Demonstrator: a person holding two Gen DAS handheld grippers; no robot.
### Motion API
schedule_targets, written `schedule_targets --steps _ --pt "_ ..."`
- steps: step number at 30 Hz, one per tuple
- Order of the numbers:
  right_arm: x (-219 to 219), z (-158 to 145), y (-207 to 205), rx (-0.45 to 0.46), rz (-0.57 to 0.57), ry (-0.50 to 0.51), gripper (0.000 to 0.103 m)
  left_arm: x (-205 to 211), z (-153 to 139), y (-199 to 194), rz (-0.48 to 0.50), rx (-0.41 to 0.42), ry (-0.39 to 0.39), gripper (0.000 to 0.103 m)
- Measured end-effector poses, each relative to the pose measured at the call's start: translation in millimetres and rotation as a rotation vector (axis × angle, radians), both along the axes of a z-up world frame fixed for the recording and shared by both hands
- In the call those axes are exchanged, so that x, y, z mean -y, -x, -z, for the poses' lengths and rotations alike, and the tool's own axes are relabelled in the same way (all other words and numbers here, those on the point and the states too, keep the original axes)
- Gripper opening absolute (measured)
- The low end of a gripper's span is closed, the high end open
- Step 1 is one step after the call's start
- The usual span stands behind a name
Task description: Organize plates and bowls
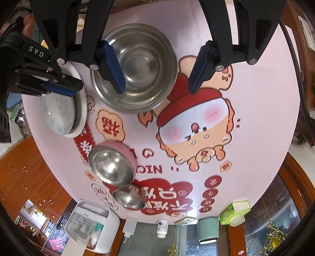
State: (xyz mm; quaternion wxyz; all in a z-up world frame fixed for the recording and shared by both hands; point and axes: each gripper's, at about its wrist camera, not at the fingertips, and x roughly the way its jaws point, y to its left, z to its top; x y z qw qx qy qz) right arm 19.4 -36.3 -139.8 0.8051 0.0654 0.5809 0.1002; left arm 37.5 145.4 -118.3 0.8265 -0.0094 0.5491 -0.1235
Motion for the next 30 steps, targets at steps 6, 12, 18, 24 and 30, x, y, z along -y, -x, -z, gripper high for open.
schedule_targets --steps 6,12,18,24,30 --pt "10.5 -18.8 -1.9 0.048 0.018 -0.006 0.021 5.3 -25.9 -11.4 0.003 0.057 0.040 0.067" --pt "23.8 -46.8 -10.7 0.113 0.043 -0.026 0.021 17.4 -55.4 -29.6 0.034 0.119 0.038 0.071" --pt "42.1 -78.5 -26.9 0.187 0.075 -0.032 0.021 27.4 -86.3 -56.4 0.058 0.168 0.035 0.078" --pt "67.9 -112.0 -51.5 0.259 0.130 -0.042 0.021 32.1 -119.9 -83.6 0.063 0.253 0.015 0.078" --pt "85.8 -141.2 -75.4 0.328 0.174 -0.045 0.025 36.3 -140.8 -109.1 0.056 0.302 0.024 0.078"
